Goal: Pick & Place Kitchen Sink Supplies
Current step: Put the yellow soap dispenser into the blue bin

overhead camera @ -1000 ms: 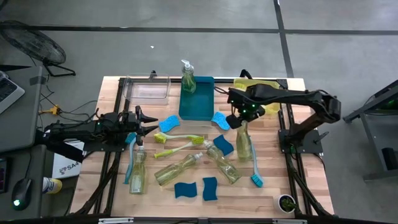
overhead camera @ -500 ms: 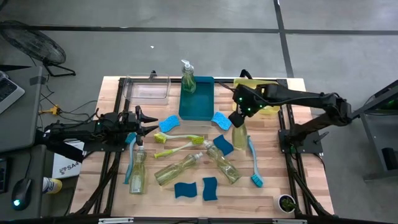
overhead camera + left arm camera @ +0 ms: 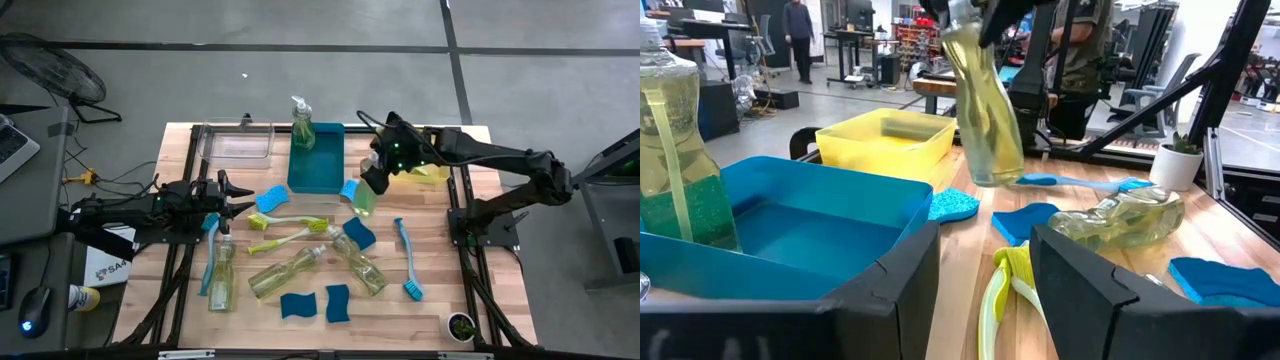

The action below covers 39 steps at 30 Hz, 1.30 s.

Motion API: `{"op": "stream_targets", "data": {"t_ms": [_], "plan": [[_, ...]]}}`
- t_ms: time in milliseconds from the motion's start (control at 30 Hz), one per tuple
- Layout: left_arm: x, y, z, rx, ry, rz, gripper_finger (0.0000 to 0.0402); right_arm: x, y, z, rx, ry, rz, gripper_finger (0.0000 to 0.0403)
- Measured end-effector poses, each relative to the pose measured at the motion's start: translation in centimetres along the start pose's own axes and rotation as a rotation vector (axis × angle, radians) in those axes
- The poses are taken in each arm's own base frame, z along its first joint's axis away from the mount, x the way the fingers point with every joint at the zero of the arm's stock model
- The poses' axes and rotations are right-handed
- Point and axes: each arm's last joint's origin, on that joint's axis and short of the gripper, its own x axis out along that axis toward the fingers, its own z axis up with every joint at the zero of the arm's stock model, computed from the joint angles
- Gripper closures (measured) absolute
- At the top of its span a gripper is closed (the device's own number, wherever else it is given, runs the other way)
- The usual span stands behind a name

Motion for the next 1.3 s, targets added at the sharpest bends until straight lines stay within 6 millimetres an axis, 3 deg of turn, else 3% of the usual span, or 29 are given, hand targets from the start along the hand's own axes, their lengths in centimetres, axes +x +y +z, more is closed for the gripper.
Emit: {"op": "stream_targets", "data": {"t_ms": [200, 367, 800, 1000, 1300], "plan": [[0.0, 0.0, 0.0, 0.0, 0.0, 0.0, 0.0247, -0.8, -0.1, 2.9, -0.074, -0.097, -0.031, 0.0123], [0.0, 0.0, 0.0, 0.0, 0.0, 0.0, 0.0247, -0.2, -0.6, 5.7, -0.138, -0.129, -0.072, 0.0123], [0.0, 0.0, 0.0, 0.0, 0.0, 0.0, 0.0247, 5.6, -4.3, 13.0, -0.296, -0.133, -0.183, 0.0123], [0.0, 0.0, 0.0, 0.0, 0.0, 0.0, 0.0247, 8.3, -6.0, 14.3, -0.365, -0.126, -0.172, 0.0123], [0.0, 0.0, 0.0, 0.0, 0.0, 0.0, 0.0247, 11.3, -7.9, 14.3, -0.51, -0.105, -0.072, 0.0123]]}}
